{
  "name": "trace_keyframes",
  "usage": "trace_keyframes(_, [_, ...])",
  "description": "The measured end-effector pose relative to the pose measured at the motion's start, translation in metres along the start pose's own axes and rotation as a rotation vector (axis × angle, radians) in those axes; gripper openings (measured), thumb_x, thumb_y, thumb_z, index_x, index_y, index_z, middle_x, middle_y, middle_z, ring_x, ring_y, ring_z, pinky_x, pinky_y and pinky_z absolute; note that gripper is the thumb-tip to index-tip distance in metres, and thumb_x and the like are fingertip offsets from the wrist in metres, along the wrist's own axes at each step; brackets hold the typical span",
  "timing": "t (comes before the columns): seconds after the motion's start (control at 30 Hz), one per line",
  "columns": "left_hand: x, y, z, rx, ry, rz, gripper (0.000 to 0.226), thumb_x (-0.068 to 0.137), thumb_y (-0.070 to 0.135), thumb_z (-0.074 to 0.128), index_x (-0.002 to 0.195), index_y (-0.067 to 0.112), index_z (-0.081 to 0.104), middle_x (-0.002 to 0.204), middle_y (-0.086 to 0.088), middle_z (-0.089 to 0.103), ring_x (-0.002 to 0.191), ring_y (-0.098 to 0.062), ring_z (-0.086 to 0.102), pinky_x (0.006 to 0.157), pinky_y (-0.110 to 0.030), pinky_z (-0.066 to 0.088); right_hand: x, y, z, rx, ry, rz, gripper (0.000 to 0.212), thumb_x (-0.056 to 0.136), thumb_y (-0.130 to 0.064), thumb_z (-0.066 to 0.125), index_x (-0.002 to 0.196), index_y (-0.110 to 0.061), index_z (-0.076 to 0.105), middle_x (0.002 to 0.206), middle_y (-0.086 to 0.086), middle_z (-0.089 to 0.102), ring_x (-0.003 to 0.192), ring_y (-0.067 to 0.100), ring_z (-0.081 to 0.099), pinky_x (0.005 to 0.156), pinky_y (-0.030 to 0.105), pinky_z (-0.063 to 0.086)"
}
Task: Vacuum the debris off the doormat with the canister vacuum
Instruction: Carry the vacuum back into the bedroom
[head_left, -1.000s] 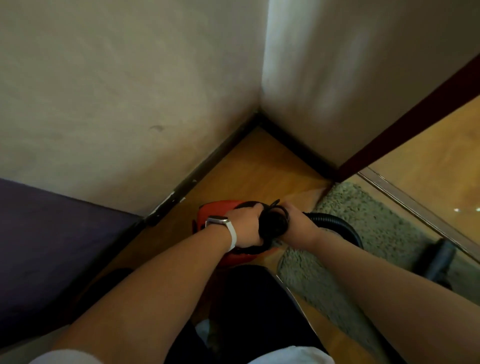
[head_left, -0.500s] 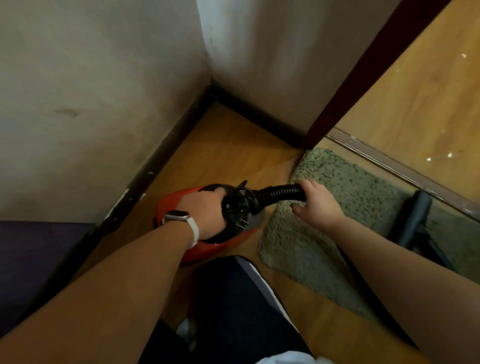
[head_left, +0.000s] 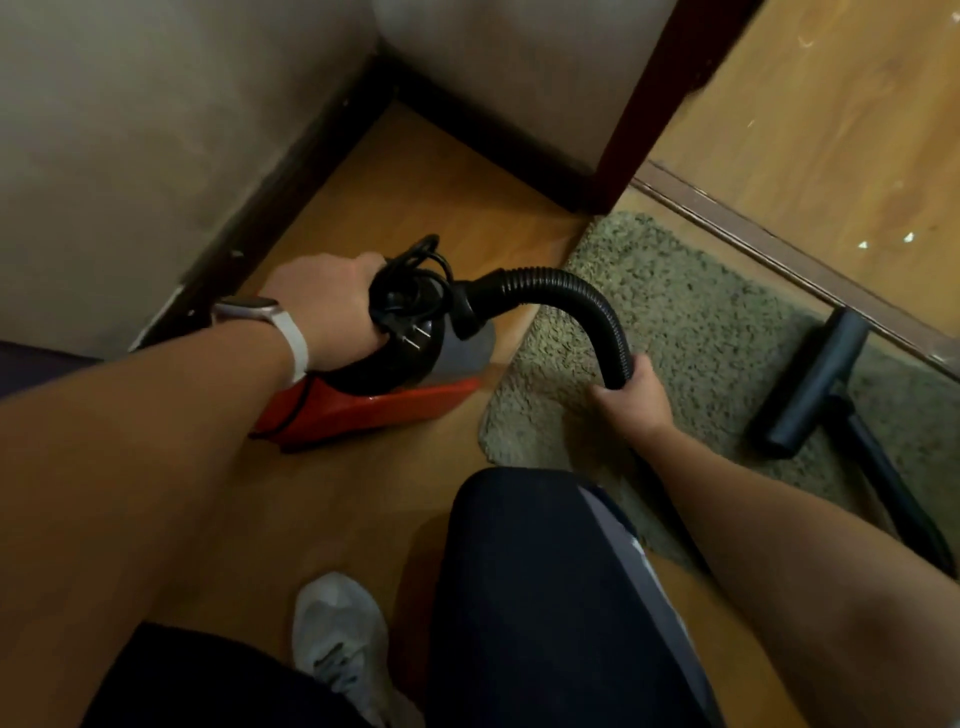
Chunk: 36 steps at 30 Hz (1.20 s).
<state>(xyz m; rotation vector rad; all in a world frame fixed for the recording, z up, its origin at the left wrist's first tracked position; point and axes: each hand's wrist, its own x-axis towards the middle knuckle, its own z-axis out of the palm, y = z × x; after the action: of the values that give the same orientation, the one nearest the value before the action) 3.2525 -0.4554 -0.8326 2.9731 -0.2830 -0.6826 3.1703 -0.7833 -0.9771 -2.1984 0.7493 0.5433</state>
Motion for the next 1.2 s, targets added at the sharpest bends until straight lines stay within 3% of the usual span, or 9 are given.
trace_keyframes(0.17, [0.000,0.001,0.007,0.012,0.071,-0.007,0.027,0.089,0.045,0.062,0.098,0.026,0.046,0.082,-0.004,0.053,0.077,-0.031,0.051,0.068,-0.038,0.043,-0.011,0.057,0.003,-0.109,-0.052,0.082,0.045,0.083,-0.035,0.072,0.120,-0.019,0.052,0.101,0.005,0.065,0.083,0.024,0.065,0.075,0.038,0.057])
trace_keyframes(0.33, [-0.004,0.002,0.010,0.024,0.117,-0.023,0.032,0.088,0.046,0.064,0.109,0.023,0.056,0.100,-0.014,0.067,0.090,-0.040,0.062,0.073,-0.040,0.048,-0.026,0.083,-0.013,-0.201,-0.076,0.135,0.042,0.080,-0.050,0.067,0.112,-0.026,0.053,0.093,0.000,0.066,0.079,0.021,0.066,0.072,0.037,0.058])
trace_keyframes(0.47, [-0.005,0.006,0.007,0.021,0.111,-0.029,0.027,0.088,0.045,0.061,0.102,0.022,0.058,0.097,-0.014,0.067,0.088,-0.039,0.062,0.074,-0.041,0.051,-0.037,0.078,-0.024,-0.156,-0.009,0.104,0.035,0.082,-0.044,0.067,0.108,-0.022,0.056,0.083,-0.001,0.065,0.071,0.020,0.067,0.061,0.034,0.056])
trace_keyframes(0.63, [-0.010,0.019,-0.001,-0.063,0.023,-0.117,0.021,0.087,0.037,0.063,0.098,0.020,0.059,0.090,-0.012,0.065,0.079,-0.034,0.060,0.068,-0.037,0.048,-0.063,0.048,-0.071,-0.160,0.110,0.068,0.030,0.080,-0.039,0.068,0.102,-0.023,0.056,0.080,-0.004,0.064,0.070,0.019,0.065,0.066,0.040,0.059])
trace_keyframes(0.8, [-0.050,0.039,-0.030,-0.229,-0.050,-0.200,0.017,0.089,0.035,0.058,0.097,0.021,0.059,0.085,-0.007,0.062,0.073,-0.030,0.058,0.066,-0.036,0.046,-0.123,0.000,-0.144,-0.194,0.042,0.052,0.034,0.084,-0.031,0.068,0.114,-0.021,0.055,0.082,0.000,0.065,0.067,0.021,0.066,0.059,0.039,0.056])
trace_keyframes(0.97, [-0.108,0.070,-0.106,-0.346,-0.015,-0.258,0.018,0.087,0.033,0.061,0.099,0.021,0.056,0.079,-0.002,0.055,0.074,-0.029,0.053,0.069,-0.034,0.042,-0.190,-0.058,-0.216,-0.121,0.058,0.043,0.043,0.087,-0.026,0.069,0.127,-0.020,0.054,0.087,0.000,0.066,0.065,0.021,0.066,0.049,0.030,0.048])
trace_keyframes(1.07, [-0.150,0.090,-0.157,-0.416,0.022,-0.260,0.020,0.086,0.031,0.062,0.102,0.021,0.056,0.086,-0.004,0.056,0.076,-0.029,0.050,0.071,-0.034,0.040,-0.233,-0.092,-0.267,-0.136,0.129,0.038,0.044,0.086,-0.028,0.070,0.126,-0.022,0.054,0.091,-0.001,0.065,0.068,0.019,0.066,0.054,0.032,0.054])
trace_keyframes(1.13, [-0.175,0.102,-0.195,-0.451,0.034,-0.254,0.019,0.085,0.029,0.062,0.100,0.021,0.055,0.082,-0.002,0.057,0.074,-0.027,0.051,0.069,-0.033,0.040,-0.263,-0.114,-0.304,-0.168,0.160,0.015,0.046,0.085,-0.030,0.072,0.127,-0.021,0.055,0.098,0.000,0.067,0.070,0.017,0.066,0.060,0.037,0.058])
trace_keyframes(1.2, [-0.197,0.114,-0.236,-0.471,0.053,-0.241,0.016,0.086,0.028,0.063,0.097,0.021,0.054,0.075,0.002,0.054,0.071,-0.025,0.051,0.068,-0.033,0.040,-0.295,-0.138,-0.342,-0.184,0.190,-0.011,0.048,0.086,-0.028,0.072,0.131,-0.020,0.056,0.106,0.002,0.068,0.078,0.017,0.062,0.064,0.033,0.055])
